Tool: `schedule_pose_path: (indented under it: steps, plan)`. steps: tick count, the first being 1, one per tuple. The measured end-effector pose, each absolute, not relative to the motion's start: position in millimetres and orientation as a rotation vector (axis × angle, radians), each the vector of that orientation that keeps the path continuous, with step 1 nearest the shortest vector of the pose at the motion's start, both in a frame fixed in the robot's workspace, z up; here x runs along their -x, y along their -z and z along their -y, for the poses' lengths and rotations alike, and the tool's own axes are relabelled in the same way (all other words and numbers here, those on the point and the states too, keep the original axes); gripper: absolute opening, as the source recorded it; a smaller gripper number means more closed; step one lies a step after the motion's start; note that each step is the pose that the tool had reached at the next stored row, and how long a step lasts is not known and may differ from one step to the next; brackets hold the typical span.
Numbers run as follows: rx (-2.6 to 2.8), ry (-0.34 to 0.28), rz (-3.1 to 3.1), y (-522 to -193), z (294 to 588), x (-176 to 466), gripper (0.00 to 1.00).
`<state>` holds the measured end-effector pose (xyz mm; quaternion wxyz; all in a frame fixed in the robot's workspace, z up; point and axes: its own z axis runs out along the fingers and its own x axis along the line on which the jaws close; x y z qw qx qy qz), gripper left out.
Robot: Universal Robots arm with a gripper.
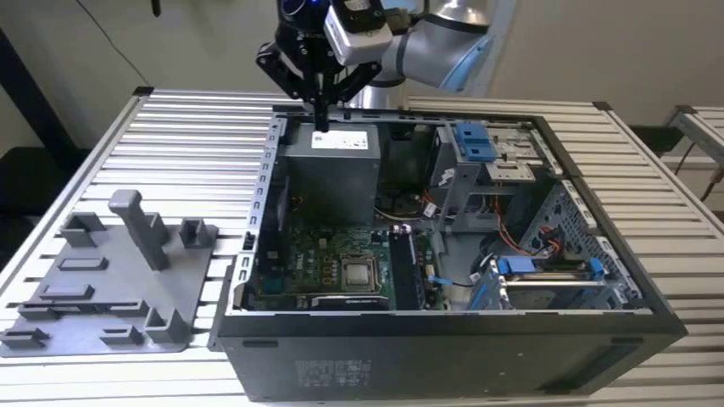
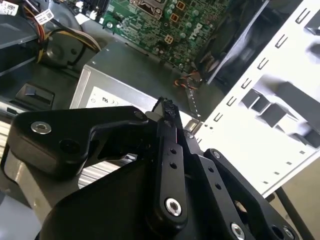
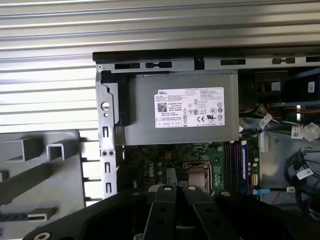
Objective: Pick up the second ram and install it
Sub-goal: 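Reach for the second ram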
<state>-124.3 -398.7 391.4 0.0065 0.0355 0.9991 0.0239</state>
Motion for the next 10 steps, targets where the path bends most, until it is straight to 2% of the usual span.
schedule_pose_path:
  steps: [10]
  plan:
    - [-0.112,-0.074,-3.139,-390.0,398.8,125.1,0.11]
